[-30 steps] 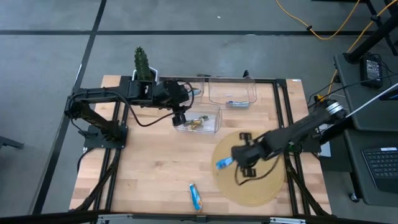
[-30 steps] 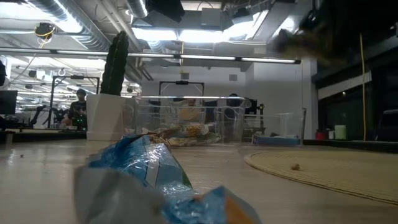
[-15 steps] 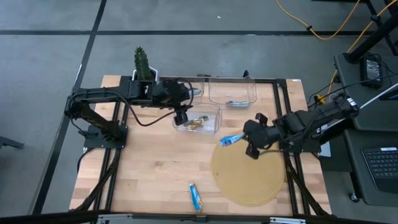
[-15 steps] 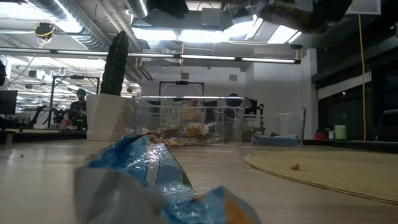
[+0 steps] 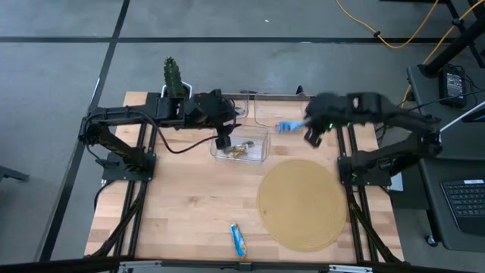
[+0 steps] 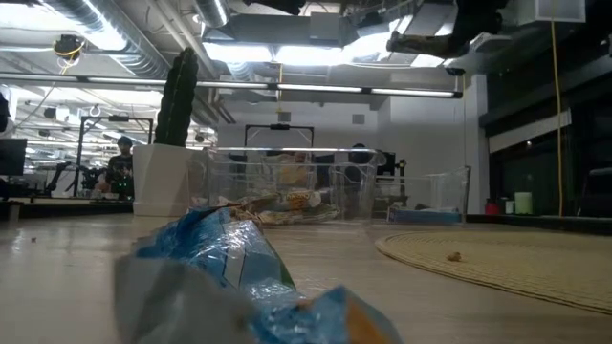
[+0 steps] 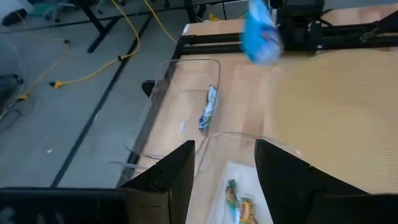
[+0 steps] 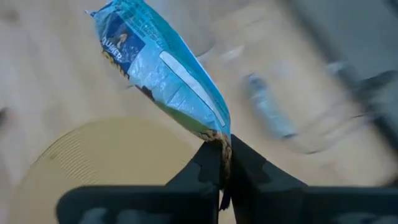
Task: Pick and place Granola Bars by type
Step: Put the blue granola bar into the top right transparent bin
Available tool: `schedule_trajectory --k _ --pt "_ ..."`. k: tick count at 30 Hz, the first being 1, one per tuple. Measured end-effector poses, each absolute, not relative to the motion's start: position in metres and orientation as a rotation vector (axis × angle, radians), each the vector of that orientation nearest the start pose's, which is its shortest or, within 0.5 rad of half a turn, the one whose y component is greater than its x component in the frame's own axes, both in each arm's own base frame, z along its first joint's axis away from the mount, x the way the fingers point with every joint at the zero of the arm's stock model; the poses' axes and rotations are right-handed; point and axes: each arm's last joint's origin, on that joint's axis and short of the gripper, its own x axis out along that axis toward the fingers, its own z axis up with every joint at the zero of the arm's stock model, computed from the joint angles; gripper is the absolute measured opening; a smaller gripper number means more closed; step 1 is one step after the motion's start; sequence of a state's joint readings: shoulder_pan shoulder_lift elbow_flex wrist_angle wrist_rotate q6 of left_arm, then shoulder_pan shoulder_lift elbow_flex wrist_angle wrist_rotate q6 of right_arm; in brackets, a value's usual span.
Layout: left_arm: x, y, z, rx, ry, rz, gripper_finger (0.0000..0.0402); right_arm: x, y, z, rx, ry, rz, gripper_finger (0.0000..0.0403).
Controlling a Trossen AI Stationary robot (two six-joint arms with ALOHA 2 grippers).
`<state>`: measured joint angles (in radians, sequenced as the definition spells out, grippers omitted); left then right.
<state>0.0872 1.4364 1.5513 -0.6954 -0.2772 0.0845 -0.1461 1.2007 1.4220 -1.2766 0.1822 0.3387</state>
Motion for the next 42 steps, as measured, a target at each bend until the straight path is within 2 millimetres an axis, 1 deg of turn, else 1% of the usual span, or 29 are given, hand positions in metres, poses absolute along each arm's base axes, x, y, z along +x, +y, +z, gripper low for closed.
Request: schedule_trajectory --k 4,6,8,12,16,19,22,26,29,32,35,37,39,42 --pt "0.299 0.041 0.401 0.136 0.589 0.353 0.0159 0.179 -0.067 0.402 0.244 0.955 -0.564 0.0017" --pt "0.299 0.044 0.402 0.131 0.578 0.365 0.0159 0.173 -0.082 0.405 0.238 0.950 -0.578 0.0017" --pt "0.299 0.048 0.403 0.127 0.567 0.378 0.0159 0.168 -0.096 0.405 0.230 0.947 -0.557 0.0017" --pt "0.299 0.057 0.406 0.086 0.532 0.430 0.0159 0.169 -0.124 0.394 0.185 0.976 -0.510 0.0017" --pt "0.298 0.068 0.408 0.044 0.496 0.517 0.0159 0.180 -0.166 0.378 0.101 0.996 -0.494 0.0017" --pt "0.296 0.075 0.409 0.016 0.476 0.560 0.0159 0.190 -0.194 0.362 0.110 1.022 -0.454 0.0017" --pt "0.295 0.080 0.409 -0.029 0.464 0.587 0.0159 0.197 -0.212 0.347 0.143 1.052 -0.428 0.0017" --pt "0.295 0.083 0.408 -0.060 0.458 0.602 0.0159 0.204 -0.226 0.331 0.157 1.102 -0.404 0.0018" --pt "0.298 0.083 0.404 -0.056 0.482 0.611 0.0159 0.212 -0.234 0.319 0.162 1.099 -0.408 0.0017" --pt "0.303 0.085 0.399 -0.048 0.500 0.618 0.0159 0.217 -0.240 0.296 0.182 1.088 -0.424 0.0017" --pt "0.308 0.086 0.393 -0.047 0.522 0.608 0.0159 0.217 -0.240 0.274 0.214 1.108 -0.427 0.0017" --pt "0.311 0.087 0.390 -0.039 0.536 0.602 0.0159 0.216 -0.239 0.263 0.227 1.120 -0.424 0.0017" --pt "0.314 0.087 0.387 -0.019 0.550 0.595 0.0159 0.215 -0.238 0.257 0.234 1.138 -0.420 0.0018" --pt "0.319 0.088 0.382 0.013 0.575 0.586 0.0159 0.216 -0.239 0.257 0.227 1.129 -0.426 0.0018"
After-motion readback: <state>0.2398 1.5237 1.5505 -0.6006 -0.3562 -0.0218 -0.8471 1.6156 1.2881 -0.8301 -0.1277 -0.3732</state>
